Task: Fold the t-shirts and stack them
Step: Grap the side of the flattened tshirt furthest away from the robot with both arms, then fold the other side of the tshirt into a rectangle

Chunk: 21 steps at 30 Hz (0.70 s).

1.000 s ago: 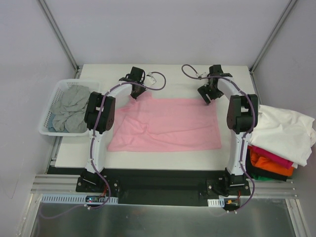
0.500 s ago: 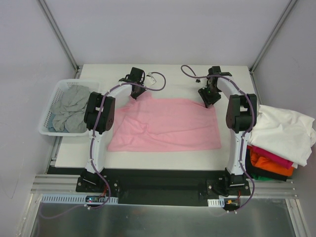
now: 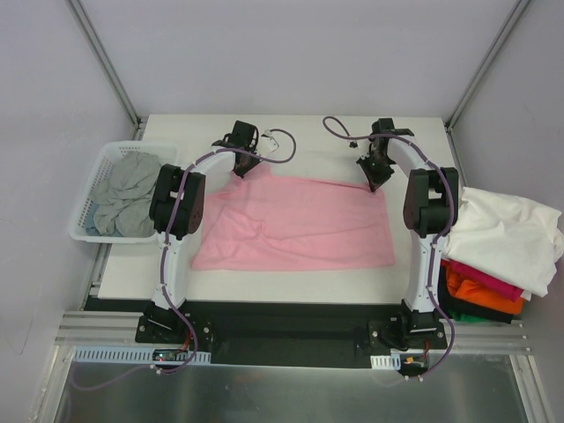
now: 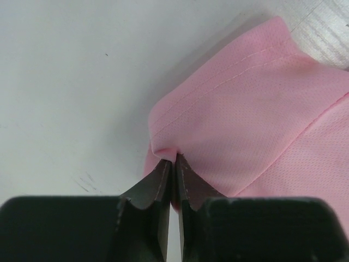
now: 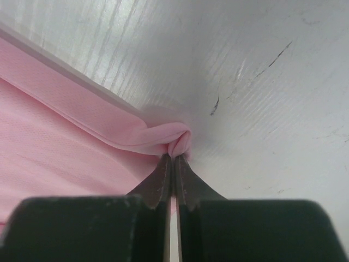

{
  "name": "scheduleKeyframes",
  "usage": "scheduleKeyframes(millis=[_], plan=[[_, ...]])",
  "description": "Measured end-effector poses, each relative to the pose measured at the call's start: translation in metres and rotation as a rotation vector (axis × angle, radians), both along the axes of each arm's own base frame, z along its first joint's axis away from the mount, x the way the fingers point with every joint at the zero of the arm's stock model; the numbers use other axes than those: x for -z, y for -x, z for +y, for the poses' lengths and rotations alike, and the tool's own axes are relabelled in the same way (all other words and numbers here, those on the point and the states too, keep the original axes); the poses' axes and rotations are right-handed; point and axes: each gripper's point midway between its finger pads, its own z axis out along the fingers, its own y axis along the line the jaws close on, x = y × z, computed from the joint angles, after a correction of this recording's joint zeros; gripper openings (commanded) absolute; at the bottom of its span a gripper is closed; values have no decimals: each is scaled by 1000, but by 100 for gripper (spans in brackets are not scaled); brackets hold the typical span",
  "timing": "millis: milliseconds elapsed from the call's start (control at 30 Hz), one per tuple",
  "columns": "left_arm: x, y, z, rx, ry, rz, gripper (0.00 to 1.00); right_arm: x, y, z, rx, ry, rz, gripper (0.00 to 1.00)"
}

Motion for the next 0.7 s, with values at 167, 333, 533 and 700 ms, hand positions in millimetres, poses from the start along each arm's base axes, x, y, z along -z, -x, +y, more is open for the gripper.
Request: scheduleKeyframes(millis=[167, 333, 533, 700], plan=[[-1, 1, -1, -1, 6, 2, 0, 0, 0, 0, 2, 0, -1, 1], [-3, 9, 1, -10, 7, 22, 0, -1, 1, 0, 6, -1, -5, 1], [-19, 14, 3, -25, 11, 22, 0, -7, 7, 1, 3, -2, -7, 1], [-52, 13, 1, -26, 21, -40, 0, -17, 11, 1, 1, -1, -23, 1]])
